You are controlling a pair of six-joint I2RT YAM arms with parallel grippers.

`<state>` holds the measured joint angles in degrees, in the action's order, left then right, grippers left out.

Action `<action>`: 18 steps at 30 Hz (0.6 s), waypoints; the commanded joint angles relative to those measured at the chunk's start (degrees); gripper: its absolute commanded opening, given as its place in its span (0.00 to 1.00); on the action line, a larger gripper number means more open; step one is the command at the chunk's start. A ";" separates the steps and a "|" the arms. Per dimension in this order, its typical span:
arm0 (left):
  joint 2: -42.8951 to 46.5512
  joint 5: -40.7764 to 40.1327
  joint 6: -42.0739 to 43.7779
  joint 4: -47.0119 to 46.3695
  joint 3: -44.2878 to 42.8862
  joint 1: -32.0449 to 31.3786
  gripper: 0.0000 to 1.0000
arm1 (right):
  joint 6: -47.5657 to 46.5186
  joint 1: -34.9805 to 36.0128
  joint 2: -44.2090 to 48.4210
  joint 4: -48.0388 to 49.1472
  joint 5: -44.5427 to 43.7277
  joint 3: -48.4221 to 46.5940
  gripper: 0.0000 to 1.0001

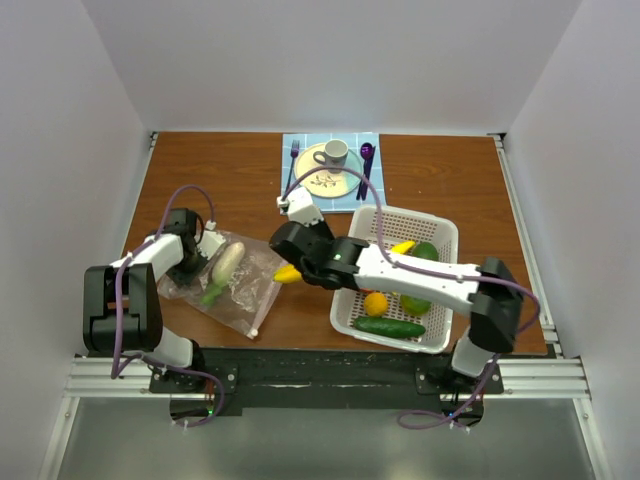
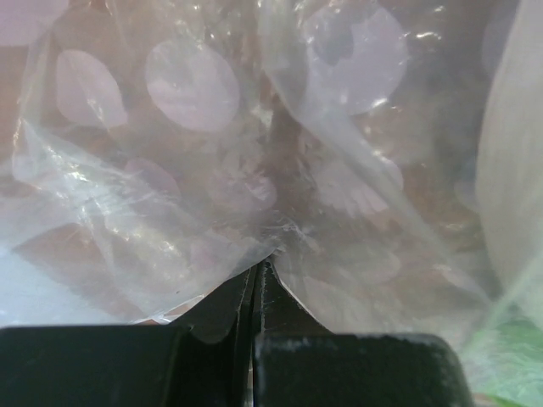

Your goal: Open the zip-top bag and remove the fake food

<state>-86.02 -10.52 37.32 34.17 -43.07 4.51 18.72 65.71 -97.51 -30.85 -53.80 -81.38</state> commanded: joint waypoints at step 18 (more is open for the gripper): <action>5.25 33.82 -0.76 32.18 -32.08 0.14 0.00 | 60.99 -5.60 4.71 -58.62 -20.83 7.20 0.47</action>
<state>-81.54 18.52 36.67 58.98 -74.74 4.84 60.25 59.75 -91.68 -67.77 -75.68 -75.00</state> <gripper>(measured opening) 0.012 0.397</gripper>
